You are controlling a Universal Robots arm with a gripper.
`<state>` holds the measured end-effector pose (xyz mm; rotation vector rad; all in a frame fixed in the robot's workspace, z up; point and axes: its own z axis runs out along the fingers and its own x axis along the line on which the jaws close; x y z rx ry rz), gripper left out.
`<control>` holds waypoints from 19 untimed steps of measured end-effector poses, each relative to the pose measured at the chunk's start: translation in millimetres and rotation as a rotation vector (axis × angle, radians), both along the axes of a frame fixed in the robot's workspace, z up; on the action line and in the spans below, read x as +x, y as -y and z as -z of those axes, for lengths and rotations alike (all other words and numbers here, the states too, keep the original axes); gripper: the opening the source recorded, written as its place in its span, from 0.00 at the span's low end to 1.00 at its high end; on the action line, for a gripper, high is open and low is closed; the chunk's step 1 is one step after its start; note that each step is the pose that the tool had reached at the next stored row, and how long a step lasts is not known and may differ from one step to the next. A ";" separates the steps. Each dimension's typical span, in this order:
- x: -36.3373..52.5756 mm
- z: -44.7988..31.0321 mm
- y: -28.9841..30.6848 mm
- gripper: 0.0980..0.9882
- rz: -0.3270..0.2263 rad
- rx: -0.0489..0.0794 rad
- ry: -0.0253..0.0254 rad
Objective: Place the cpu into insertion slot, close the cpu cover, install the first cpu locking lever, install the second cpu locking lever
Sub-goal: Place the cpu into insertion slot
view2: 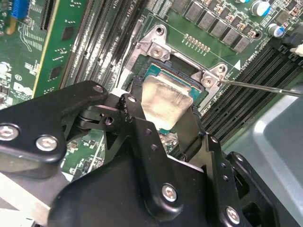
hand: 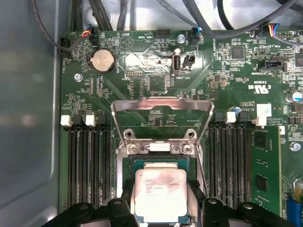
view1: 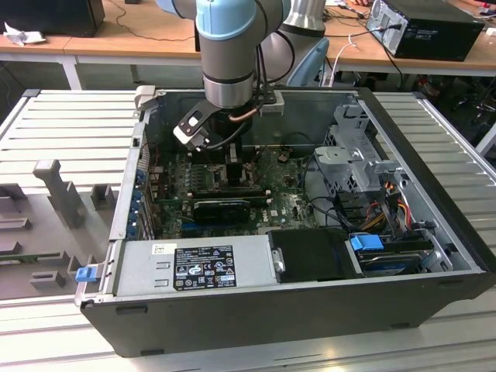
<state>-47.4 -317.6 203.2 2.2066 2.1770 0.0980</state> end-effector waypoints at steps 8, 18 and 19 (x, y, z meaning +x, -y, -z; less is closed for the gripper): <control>0.4 2.6 -0.1 0.48 0.000 -0.002 -0.0001; 4.5 2.5 0.0 0.48 0.006 -0.002 -0.0003; 4.6 2.6 -0.1 0.48 0.006 -0.002 -0.0002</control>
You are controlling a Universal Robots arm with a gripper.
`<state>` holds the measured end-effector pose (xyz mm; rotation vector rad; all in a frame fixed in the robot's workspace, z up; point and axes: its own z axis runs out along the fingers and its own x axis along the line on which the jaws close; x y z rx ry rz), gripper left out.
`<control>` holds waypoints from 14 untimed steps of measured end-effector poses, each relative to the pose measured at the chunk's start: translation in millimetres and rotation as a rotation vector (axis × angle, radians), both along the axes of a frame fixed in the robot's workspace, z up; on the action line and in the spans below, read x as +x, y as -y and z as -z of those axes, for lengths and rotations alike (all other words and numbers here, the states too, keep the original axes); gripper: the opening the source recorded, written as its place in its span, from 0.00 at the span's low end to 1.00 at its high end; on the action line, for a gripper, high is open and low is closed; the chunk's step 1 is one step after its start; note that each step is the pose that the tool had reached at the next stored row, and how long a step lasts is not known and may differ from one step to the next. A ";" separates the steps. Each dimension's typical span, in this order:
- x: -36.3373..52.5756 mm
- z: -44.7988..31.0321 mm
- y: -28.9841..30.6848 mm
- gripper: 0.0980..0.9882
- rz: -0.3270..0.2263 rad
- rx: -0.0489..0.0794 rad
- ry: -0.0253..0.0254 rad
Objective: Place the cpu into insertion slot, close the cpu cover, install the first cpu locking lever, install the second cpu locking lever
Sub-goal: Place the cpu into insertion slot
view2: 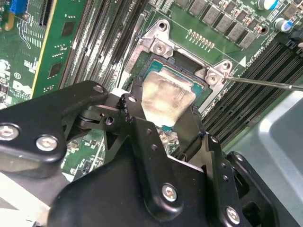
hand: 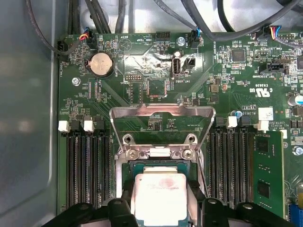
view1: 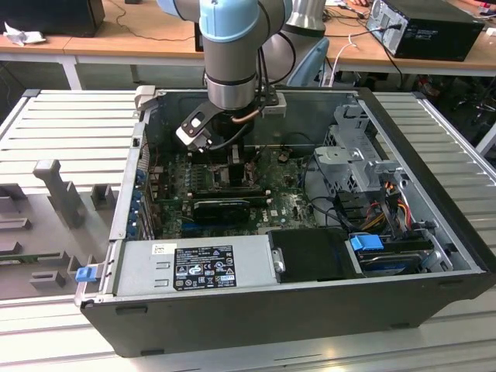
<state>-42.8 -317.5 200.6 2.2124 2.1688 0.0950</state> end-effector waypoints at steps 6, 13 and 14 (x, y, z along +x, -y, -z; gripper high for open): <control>0.0 -0.8 0.0 0.56 0.000 0.000 0.0000; 0.1 -14.7 0.0 0.55 0.000 0.000 0.0000; 0.1 -15.6 0.0 0.48 0.000 0.000 -0.0002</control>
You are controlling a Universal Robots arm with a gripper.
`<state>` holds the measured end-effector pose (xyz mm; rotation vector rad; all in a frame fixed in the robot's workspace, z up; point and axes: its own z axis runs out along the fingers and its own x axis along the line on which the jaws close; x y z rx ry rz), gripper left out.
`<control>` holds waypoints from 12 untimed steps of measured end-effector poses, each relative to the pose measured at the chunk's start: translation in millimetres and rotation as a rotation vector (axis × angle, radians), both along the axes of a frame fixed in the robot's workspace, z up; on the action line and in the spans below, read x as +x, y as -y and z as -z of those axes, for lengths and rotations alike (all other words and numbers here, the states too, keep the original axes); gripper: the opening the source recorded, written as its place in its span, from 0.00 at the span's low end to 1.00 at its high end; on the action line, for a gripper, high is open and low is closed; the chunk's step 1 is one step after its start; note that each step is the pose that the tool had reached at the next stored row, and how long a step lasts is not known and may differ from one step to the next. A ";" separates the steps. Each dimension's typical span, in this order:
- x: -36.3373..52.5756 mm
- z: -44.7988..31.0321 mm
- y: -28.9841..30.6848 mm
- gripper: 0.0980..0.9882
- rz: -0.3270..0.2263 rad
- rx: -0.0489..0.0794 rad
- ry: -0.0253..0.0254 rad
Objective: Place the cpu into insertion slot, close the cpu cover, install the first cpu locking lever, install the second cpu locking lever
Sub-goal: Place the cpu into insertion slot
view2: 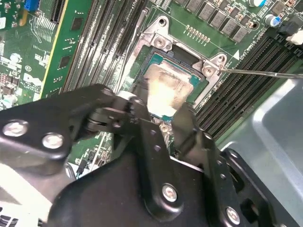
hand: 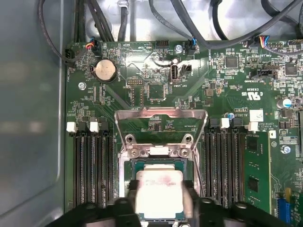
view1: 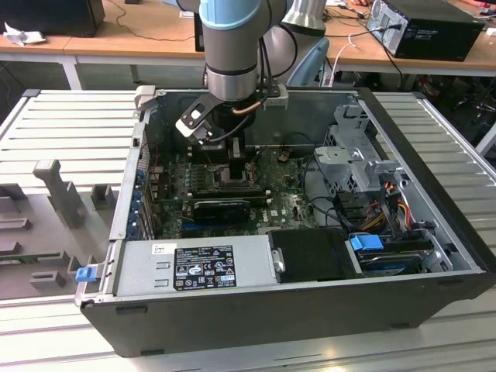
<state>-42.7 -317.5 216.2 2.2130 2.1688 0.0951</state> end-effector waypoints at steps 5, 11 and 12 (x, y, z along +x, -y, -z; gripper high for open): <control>0.0 -1.6 0.0 0.13 0.000 0.000 -0.0002; 0.1 -4.3 0.0 0.01 0.000 -0.001 -0.0003; 0.1 -4.7 0.1 0.01 0.000 -0.001 -0.0004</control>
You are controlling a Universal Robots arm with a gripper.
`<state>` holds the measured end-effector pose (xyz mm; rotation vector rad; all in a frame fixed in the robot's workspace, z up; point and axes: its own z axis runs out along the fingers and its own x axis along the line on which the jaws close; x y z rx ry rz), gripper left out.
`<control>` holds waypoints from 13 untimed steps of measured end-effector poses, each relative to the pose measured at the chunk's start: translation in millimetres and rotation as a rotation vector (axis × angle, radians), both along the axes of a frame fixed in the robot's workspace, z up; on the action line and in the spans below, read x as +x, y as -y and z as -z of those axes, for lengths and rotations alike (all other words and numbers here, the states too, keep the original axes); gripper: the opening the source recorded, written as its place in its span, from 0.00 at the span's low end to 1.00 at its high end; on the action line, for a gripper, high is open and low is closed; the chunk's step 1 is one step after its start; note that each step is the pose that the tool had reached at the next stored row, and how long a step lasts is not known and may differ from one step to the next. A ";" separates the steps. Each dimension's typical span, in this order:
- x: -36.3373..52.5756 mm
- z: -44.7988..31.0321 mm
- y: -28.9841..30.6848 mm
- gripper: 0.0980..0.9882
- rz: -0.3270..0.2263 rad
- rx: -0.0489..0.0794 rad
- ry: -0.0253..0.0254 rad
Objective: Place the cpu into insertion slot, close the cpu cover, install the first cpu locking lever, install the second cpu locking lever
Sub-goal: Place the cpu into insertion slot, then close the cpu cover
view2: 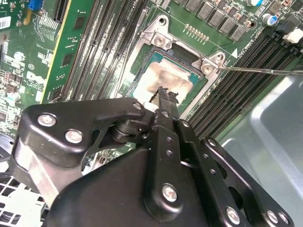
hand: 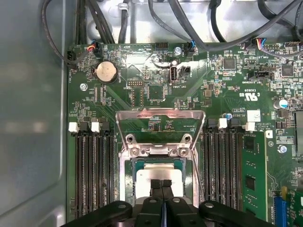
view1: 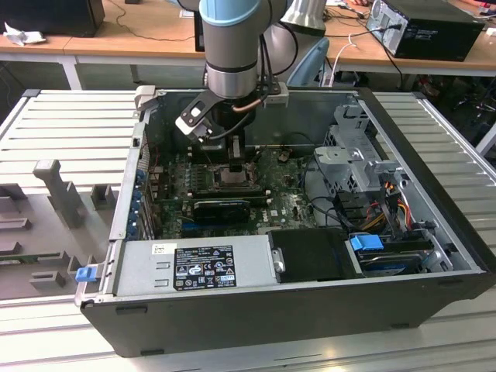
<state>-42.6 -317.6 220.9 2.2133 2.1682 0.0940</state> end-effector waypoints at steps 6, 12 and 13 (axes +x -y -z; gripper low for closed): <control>0.1 -10.0 0.0 0.01 0.001 -0.001 0.0000; 0.1 -22.3 0.0 0.01 0.002 -0.001 -0.0004; 0.1 -22.7 0.0 0.01 0.003 -0.001 -0.0004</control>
